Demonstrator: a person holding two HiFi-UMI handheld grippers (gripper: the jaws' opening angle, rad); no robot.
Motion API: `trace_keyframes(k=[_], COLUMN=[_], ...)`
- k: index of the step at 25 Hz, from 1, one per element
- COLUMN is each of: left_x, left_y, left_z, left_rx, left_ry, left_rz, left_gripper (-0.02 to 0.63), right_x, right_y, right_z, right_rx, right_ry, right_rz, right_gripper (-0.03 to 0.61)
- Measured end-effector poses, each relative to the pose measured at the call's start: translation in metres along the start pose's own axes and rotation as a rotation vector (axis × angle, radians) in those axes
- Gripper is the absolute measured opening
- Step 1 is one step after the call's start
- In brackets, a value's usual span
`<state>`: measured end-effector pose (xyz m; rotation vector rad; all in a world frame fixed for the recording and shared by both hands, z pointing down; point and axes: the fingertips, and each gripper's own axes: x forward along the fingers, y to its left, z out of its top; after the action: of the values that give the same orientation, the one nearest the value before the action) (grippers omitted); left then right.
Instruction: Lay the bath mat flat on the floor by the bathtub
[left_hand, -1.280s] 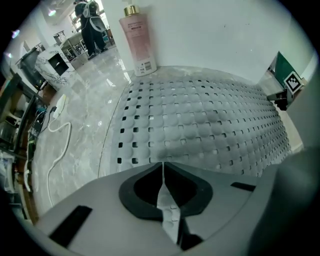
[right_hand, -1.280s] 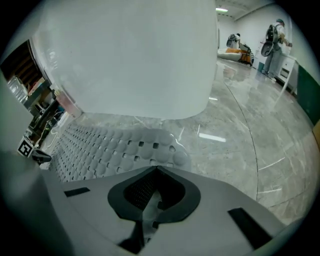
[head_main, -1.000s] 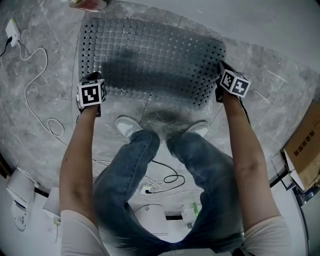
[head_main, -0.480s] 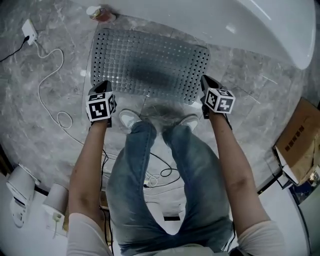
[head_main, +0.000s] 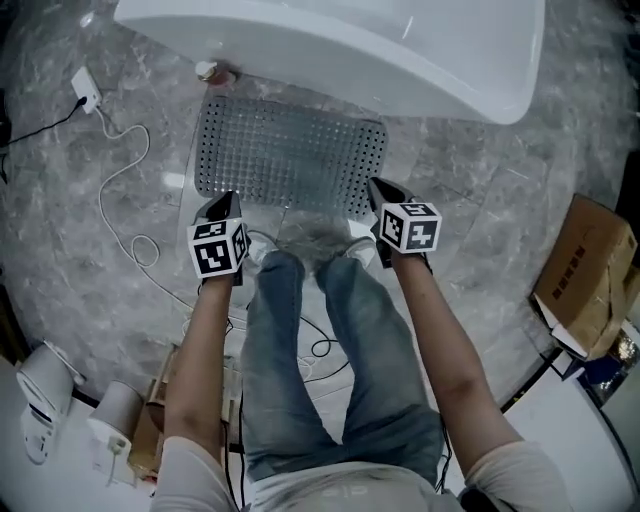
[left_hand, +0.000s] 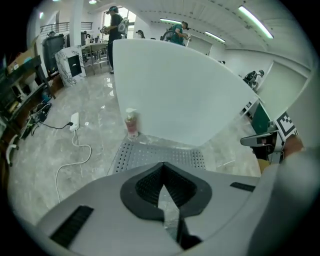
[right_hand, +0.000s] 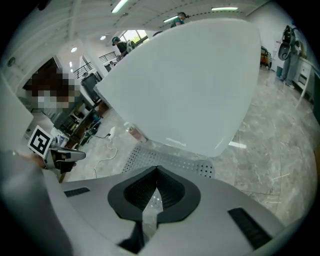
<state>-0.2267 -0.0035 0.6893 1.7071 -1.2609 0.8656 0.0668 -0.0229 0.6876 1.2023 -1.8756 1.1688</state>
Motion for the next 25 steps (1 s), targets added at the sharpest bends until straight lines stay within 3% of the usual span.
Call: trace_keyframes(k=[6, 12, 17, 25], left_x=[-0.083, -0.171, -0.240, -0.339], left_y=[-0.044, -0.083, -0.115, -0.142], left_z=[0.033, 0.080, 0.123, 0.193], left_rx=[-0.081, -0.053, -0.003, -0.001], left_ry=[0.003, -0.005, -0.045, -0.132], left_rz=[-0.039, -0.069, -0.096, -0.135], left_gripper=[0.015, 0.015, 0.015, 0.015], right_x=[-0.083, -0.165, -0.226, -0.324], right_y=[0.047, 0.096, 0.136, 0.188], right_z=[0.034, 0.080, 0.120, 0.187], right_rx=[0.002, -0.016, -0.043, -0.072], right_ry=[0.038, 0.018, -0.033, -0.152], right_rz=[0.026, 0.062, 0.105, 0.139], right_gripper=[0.028, 0.026, 0.027, 0.027])
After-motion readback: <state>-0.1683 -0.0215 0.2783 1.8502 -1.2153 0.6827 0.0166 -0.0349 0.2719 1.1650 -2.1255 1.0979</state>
